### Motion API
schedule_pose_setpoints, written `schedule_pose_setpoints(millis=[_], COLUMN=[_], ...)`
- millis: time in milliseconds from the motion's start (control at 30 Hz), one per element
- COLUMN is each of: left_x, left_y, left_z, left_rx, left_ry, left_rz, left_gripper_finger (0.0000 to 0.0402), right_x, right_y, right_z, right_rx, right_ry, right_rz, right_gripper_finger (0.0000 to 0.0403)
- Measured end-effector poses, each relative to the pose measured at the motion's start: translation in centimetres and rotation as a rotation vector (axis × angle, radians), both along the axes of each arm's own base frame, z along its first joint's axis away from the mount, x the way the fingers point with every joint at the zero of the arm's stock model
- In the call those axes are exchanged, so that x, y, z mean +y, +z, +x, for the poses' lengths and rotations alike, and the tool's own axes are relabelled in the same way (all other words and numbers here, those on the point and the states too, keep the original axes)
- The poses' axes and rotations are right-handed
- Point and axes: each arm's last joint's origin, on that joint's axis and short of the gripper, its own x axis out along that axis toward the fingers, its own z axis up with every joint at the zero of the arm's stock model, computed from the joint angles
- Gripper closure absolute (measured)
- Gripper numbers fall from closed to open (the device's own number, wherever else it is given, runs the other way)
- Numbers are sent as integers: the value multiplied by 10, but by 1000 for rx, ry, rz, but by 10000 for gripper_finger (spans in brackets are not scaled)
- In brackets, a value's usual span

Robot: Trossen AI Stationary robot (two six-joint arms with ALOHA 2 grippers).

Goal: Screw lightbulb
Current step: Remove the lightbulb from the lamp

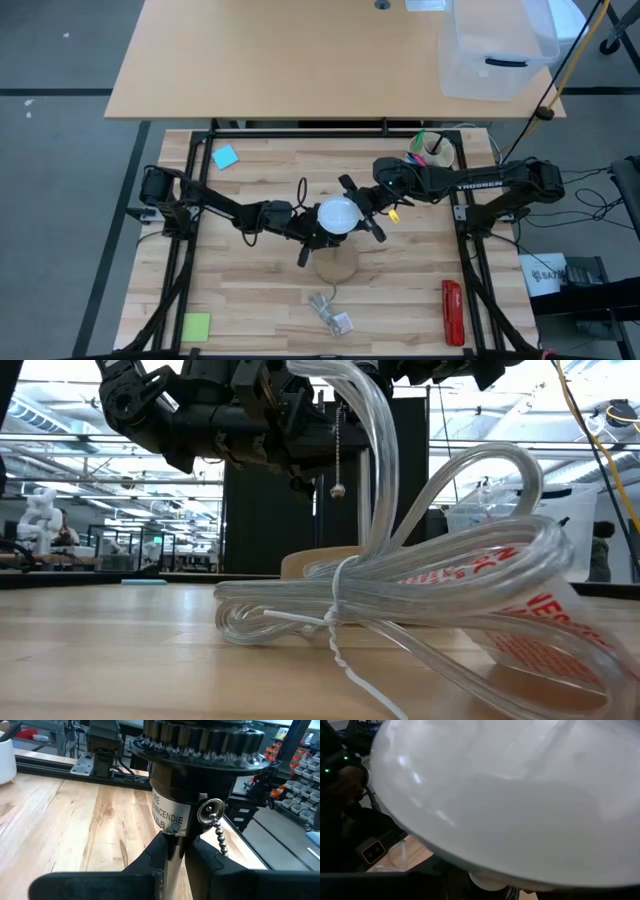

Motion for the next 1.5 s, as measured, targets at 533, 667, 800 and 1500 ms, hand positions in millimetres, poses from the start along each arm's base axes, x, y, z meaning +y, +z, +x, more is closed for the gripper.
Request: schedule_pose_setpoints(millis=[533, 667, 800, 1500], left_x=[1, 1, 1, 0], left_y=[-2, -2, -2, -7], left_z=[0, 0, 0, -1], left_rx=[-3, -7, -9, 21], left_ry=[16, 13, 14, -21], left_rz=[66, 89, 100, 132], left_gripper_finger=[355, 354, 354, 354], right_x=[3, 4, 5, 26], right_y=[3, 4, 4, 10], right_z=[1, 1, 1, 2], right_rx=[-42, -48, -51, -67], right_ry=[54, 77, 81, 59], right_rz=[5, 11, 14, 34], right_gripper_finger=[231, 231, 232, 148])
